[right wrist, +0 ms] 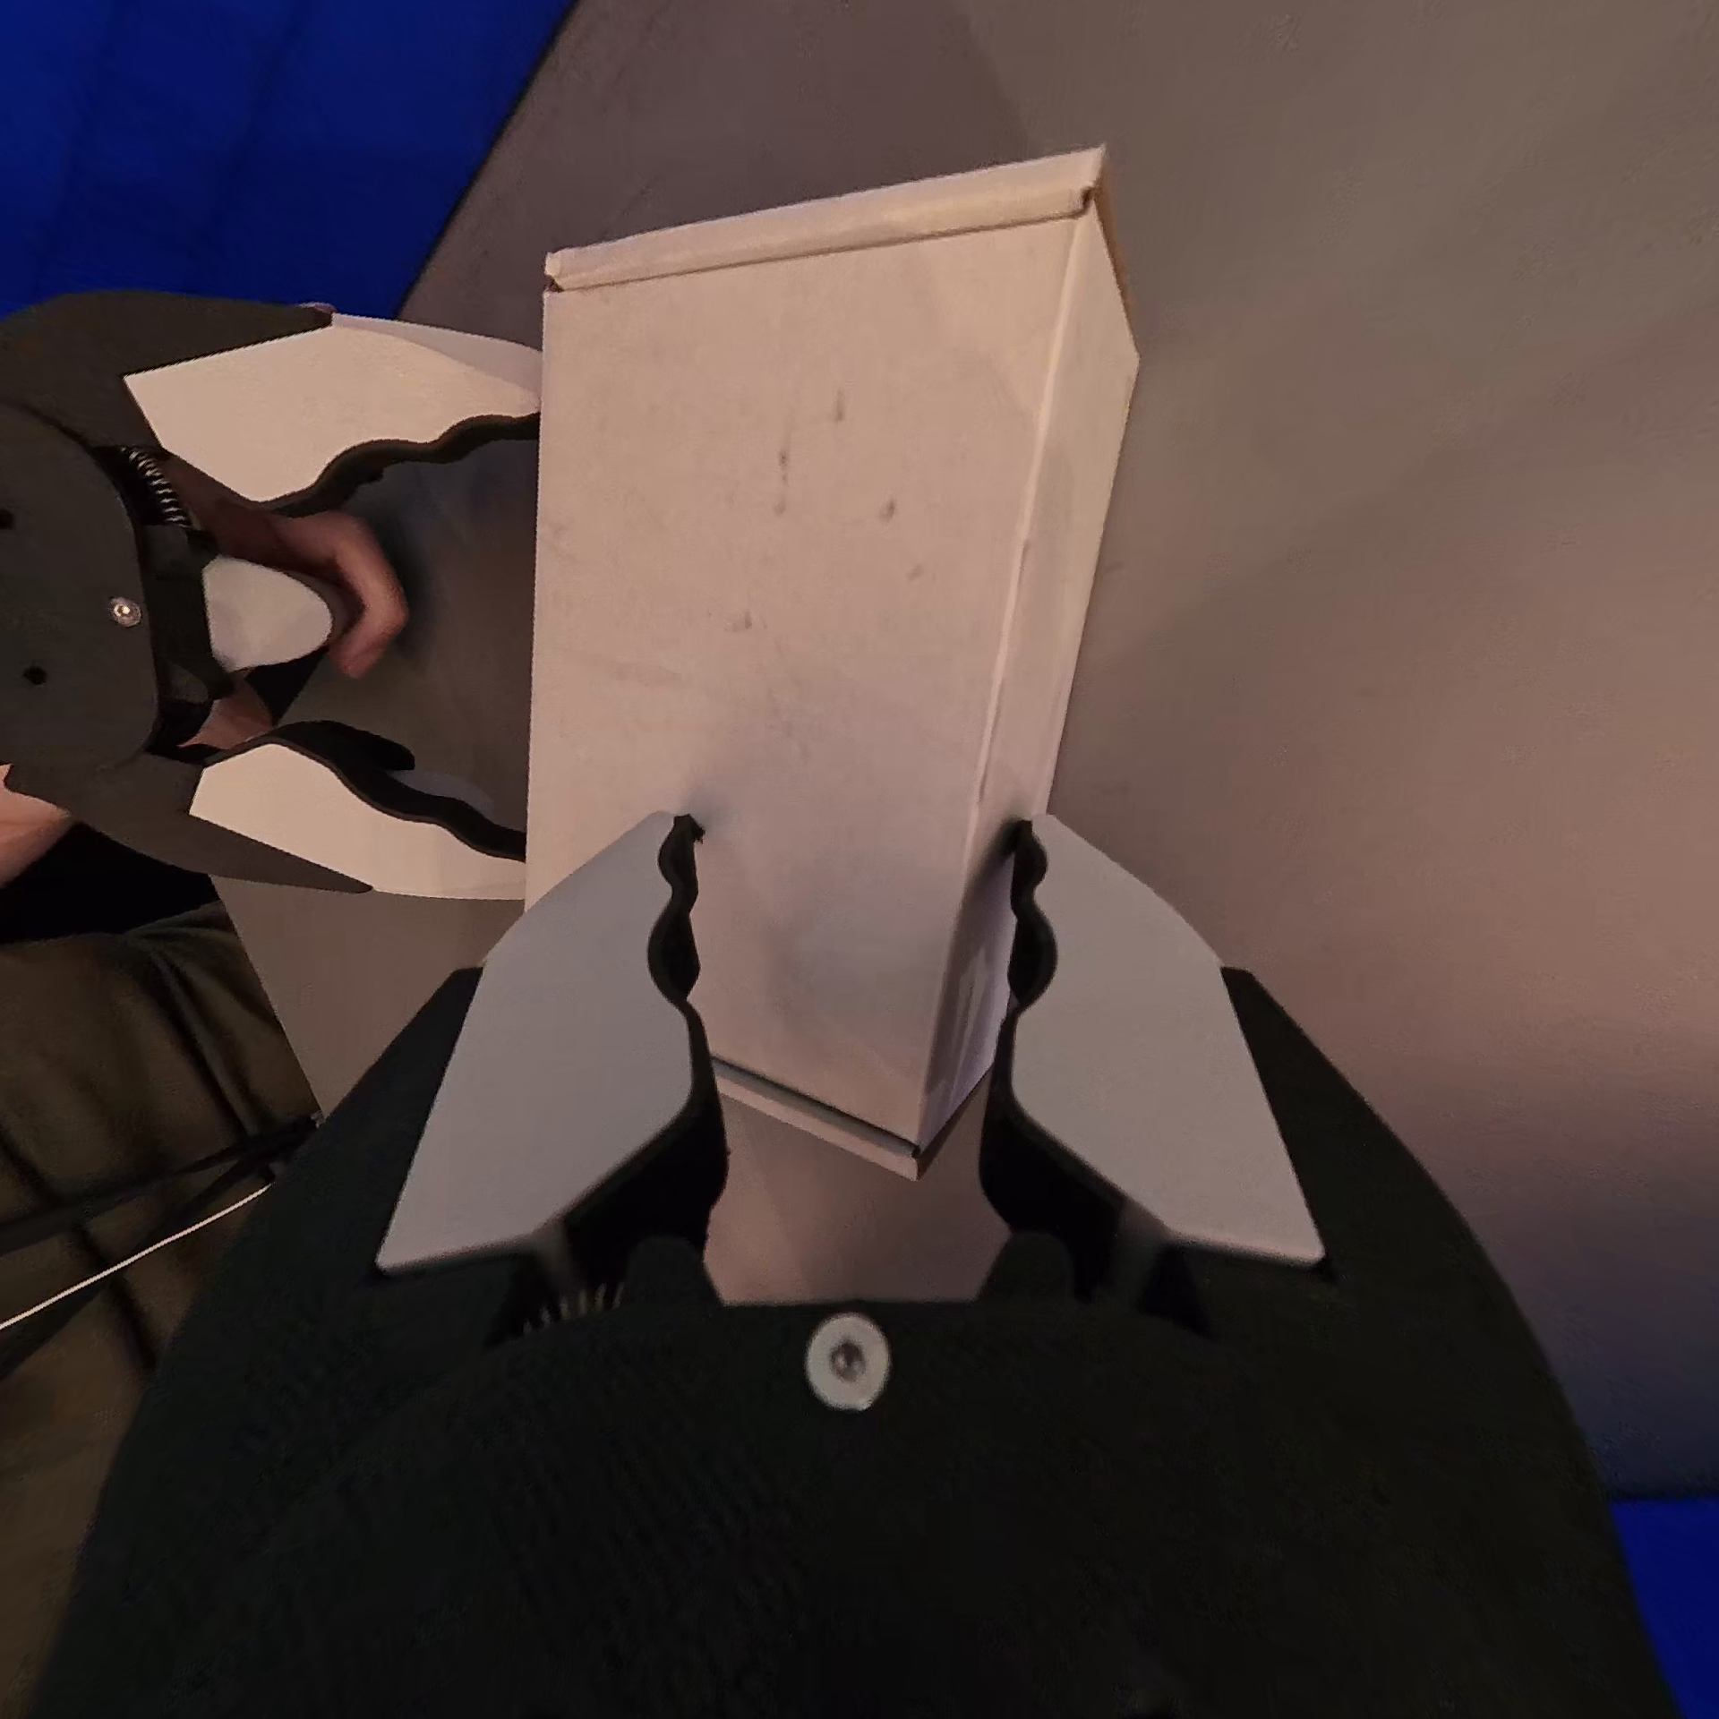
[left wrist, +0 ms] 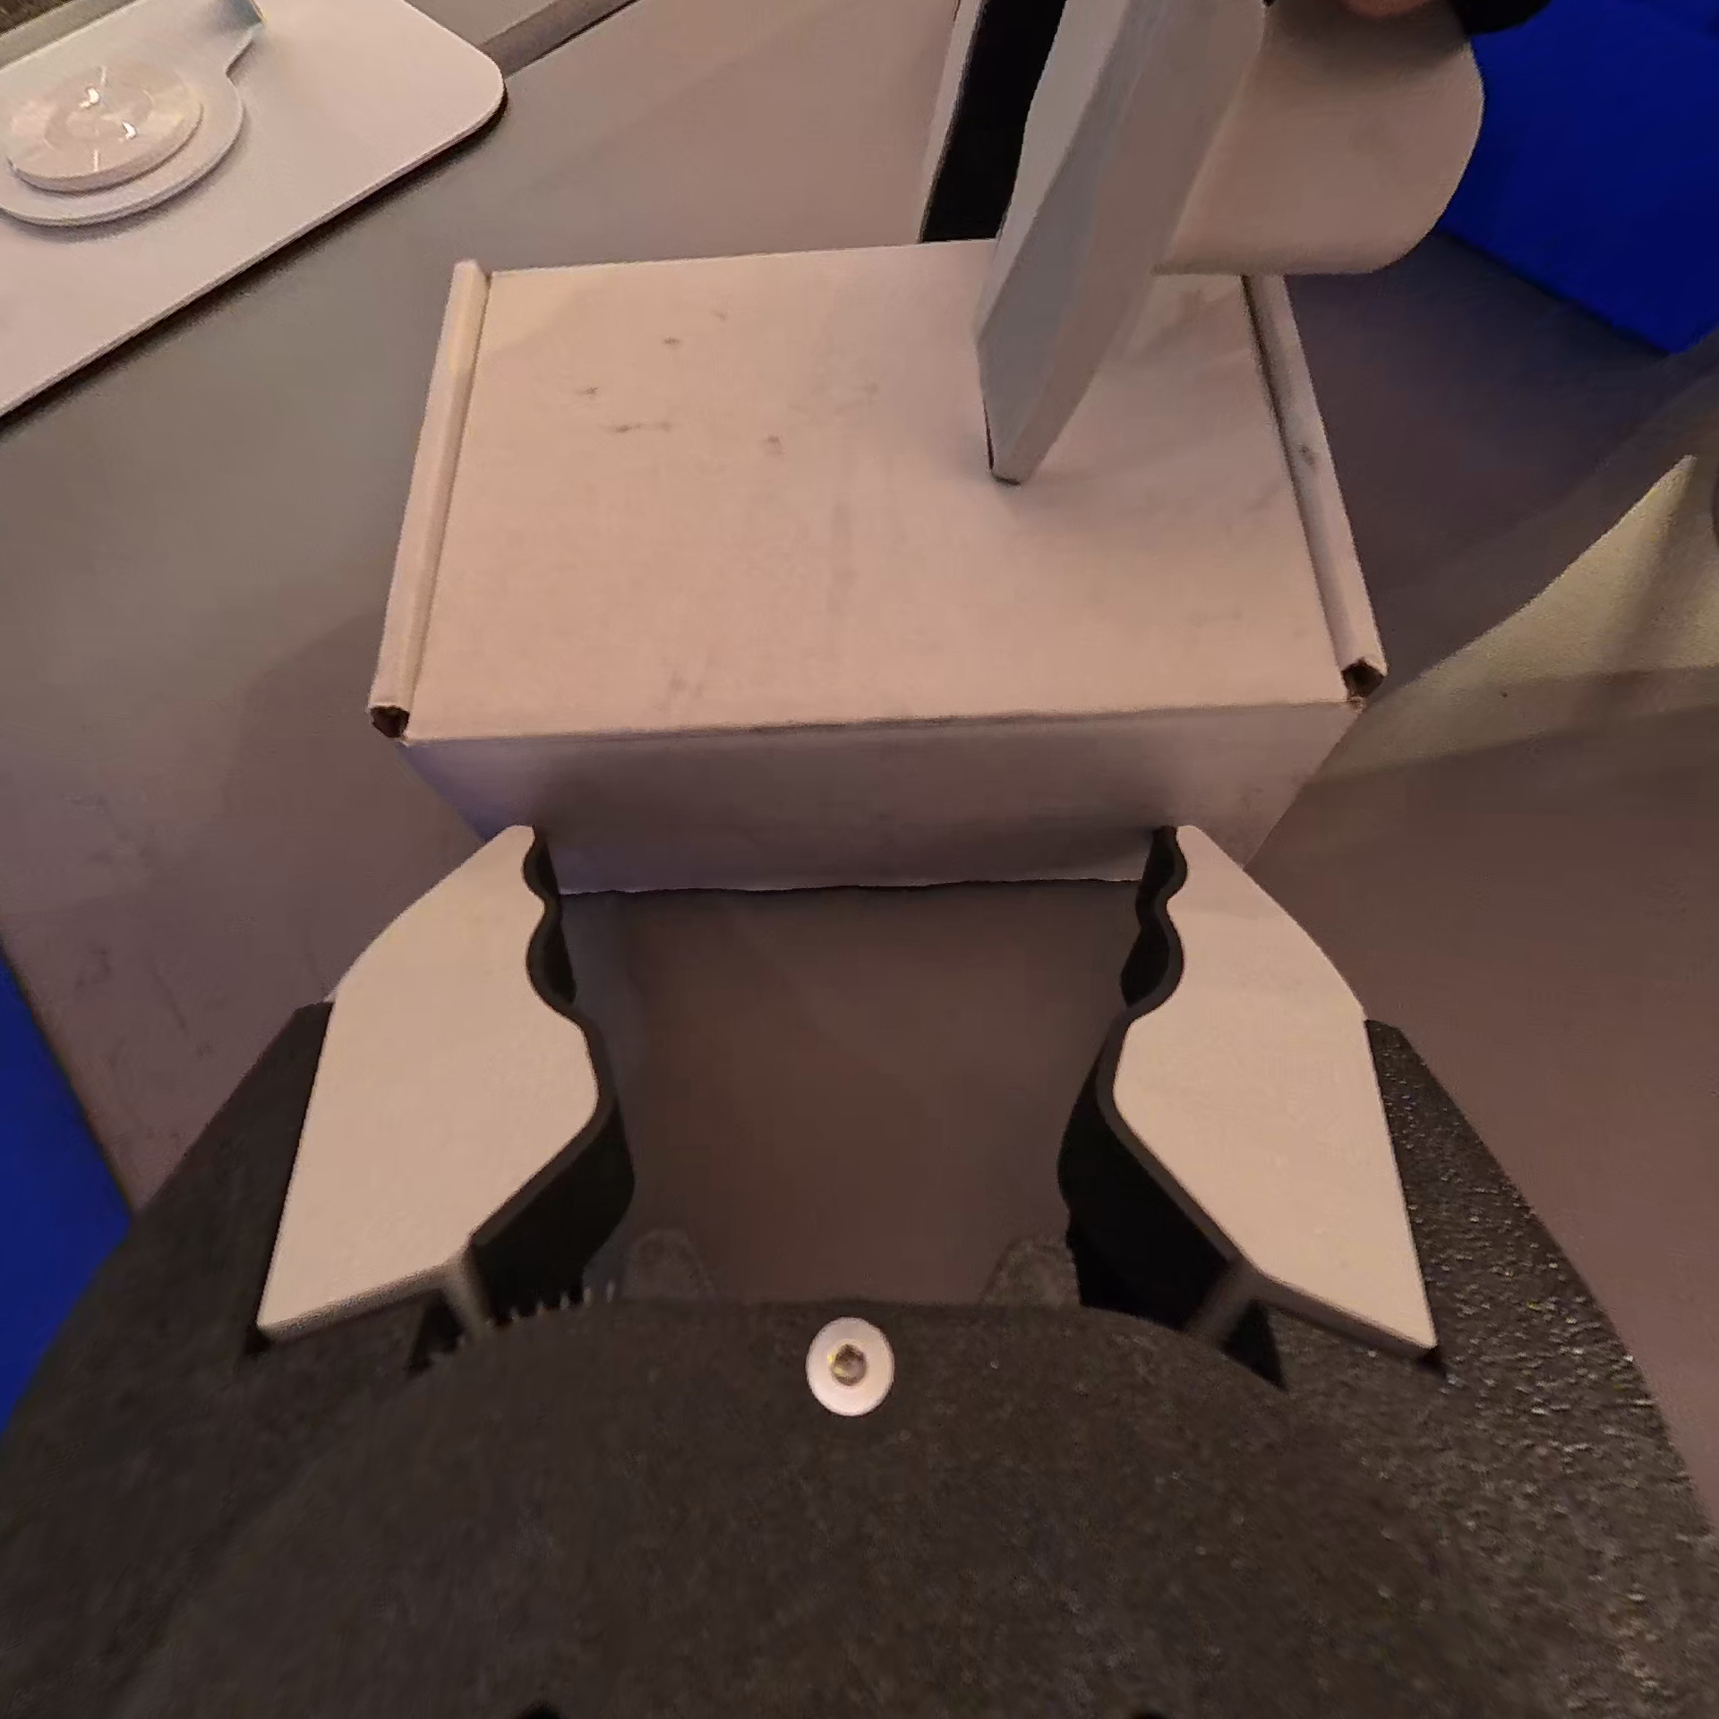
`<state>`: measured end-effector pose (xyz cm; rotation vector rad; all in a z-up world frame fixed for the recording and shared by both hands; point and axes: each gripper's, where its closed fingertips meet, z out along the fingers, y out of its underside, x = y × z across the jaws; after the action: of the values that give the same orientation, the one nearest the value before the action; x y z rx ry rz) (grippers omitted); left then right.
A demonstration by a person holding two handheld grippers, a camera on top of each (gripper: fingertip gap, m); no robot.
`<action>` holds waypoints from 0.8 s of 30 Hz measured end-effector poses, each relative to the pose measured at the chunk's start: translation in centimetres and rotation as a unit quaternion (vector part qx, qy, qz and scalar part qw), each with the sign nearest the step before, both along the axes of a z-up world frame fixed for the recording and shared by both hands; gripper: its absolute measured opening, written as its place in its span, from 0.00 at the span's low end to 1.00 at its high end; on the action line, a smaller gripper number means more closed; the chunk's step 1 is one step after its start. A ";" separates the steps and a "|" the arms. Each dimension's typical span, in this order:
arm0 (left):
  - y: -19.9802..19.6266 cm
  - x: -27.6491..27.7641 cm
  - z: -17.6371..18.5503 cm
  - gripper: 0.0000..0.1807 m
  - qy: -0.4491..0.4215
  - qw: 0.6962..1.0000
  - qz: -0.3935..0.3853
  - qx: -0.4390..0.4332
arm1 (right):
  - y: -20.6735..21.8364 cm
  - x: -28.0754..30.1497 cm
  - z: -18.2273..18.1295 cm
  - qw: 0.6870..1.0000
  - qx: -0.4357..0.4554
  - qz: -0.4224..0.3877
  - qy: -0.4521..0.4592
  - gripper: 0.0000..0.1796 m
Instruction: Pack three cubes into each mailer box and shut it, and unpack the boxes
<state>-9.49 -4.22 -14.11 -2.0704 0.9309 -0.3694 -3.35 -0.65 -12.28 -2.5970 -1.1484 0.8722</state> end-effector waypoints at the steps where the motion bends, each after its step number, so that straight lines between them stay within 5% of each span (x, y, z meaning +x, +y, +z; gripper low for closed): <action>1: 0.1 0.0 0.0 0.64 -0.001 1.000 -0.002 0.001 | 0.0 0.0 0.0 1.000 0.000 -0.001 0.000 0.37; 24: -0.6 0.1 -2.1 0.68 0.043 0.997 -0.005 -0.067 | -0.6 -0.3 -0.1 1.000 -0.010 0.014 -0.004 0.37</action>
<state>-9.40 -4.78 -16.17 -2.2189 0.9910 -0.3587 -3.60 -1.21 -12.35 -2.6096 -1.1867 0.8835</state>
